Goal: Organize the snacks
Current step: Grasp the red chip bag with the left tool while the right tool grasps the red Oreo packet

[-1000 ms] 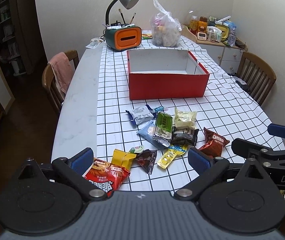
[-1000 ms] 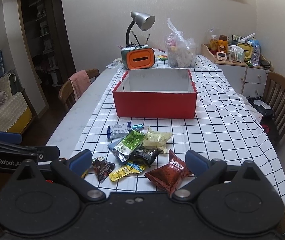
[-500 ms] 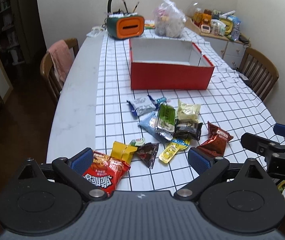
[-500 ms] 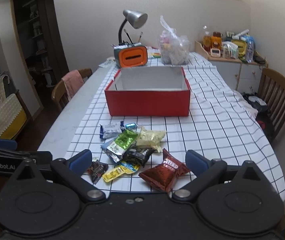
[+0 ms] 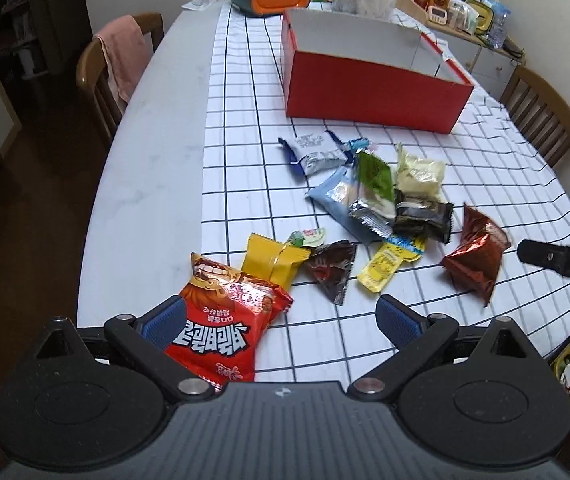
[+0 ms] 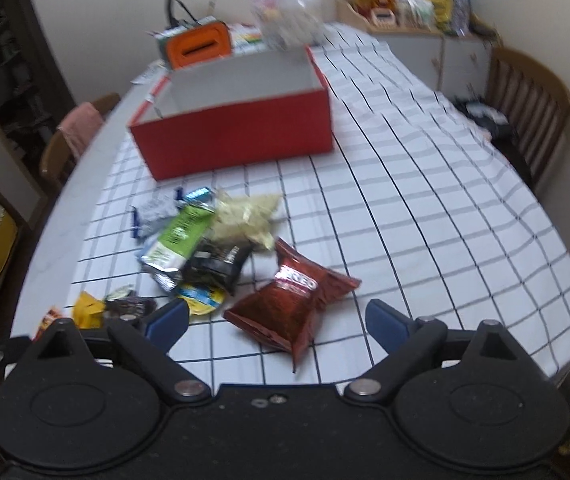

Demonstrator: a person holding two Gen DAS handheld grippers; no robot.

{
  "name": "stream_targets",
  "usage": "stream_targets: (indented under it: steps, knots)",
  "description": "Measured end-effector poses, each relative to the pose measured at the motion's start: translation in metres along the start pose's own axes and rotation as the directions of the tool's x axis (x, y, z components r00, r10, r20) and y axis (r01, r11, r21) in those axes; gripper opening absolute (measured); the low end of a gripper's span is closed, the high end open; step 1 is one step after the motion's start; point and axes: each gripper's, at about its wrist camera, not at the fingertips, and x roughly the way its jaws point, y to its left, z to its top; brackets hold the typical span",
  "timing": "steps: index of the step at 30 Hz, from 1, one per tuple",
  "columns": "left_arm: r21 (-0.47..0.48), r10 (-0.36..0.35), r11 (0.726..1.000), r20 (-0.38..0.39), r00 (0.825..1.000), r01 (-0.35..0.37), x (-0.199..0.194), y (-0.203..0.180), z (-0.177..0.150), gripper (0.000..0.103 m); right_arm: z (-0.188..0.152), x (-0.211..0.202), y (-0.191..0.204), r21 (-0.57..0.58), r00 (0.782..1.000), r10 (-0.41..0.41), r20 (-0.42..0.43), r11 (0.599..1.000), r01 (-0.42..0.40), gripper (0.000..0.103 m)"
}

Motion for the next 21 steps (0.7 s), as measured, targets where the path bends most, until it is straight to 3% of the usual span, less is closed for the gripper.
stream_targets:
  steps: [13,21]
  knots:
    - [0.026,0.041,0.999,-0.096,0.995,-0.038,0.054,0.026,-0.004,0.101,0.01,0.067,-0.013,0.156,0.991,-0.006,-0.13,0.987,0.026,0.087]
    - [0.009,0.02,1.0,-0.161,0.987,-0.018,0.08,0.049,-0.001,0.101,0.016,0.09,-0.015,0.194,0.984,0.005,-0.176,0.981,0.03,0.086]
